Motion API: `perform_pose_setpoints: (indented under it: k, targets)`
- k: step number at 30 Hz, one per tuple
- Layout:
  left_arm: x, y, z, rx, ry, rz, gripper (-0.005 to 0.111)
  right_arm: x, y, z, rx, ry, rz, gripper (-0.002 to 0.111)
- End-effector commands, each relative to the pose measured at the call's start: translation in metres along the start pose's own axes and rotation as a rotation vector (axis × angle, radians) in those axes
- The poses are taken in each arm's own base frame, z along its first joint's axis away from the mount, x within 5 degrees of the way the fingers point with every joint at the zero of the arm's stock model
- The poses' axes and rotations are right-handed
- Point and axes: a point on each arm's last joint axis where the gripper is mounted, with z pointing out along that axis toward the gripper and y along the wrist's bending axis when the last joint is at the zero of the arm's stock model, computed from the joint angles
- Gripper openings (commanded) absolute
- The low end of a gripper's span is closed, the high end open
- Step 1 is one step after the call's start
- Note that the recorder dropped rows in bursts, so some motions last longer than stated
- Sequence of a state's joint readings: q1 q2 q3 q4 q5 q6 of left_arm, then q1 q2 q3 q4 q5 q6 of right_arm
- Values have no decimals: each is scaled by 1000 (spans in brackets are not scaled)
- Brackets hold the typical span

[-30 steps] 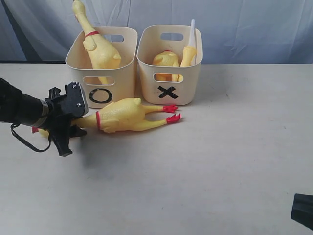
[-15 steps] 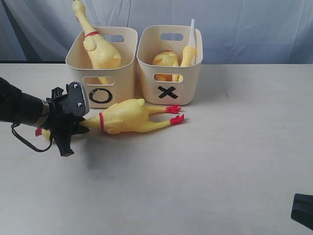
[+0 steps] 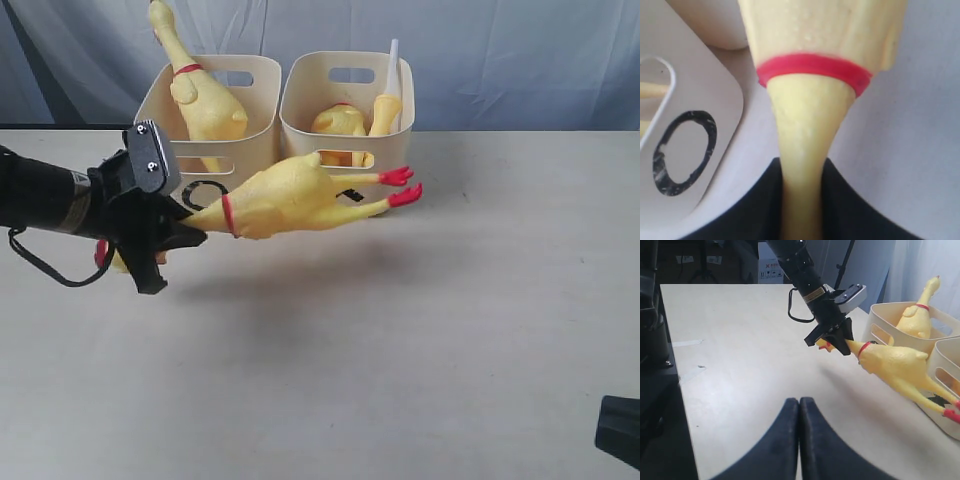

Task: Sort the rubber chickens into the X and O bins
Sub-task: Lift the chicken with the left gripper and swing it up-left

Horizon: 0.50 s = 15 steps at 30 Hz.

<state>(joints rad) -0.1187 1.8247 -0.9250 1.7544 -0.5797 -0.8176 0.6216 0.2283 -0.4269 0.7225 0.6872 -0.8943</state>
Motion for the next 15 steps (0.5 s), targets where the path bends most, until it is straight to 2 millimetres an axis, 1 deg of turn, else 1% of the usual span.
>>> perform_pose_setpoints:
  k: [1,6,9,15]
  targets:
    - [-21,0,-18,-11,-74,-57,0,2,0,0,6,-1,4,0]
    - [-38,2,-40,-72,-112,-78,0,2,0,0,6,-1,4,0]
    - [-44,8,-54,-175,-92,-113,0,2,0,0,6,-1,4,0]
    - [-53,27,-82,-418,-50,-198,0,2,0,0,7,-2,4,0]
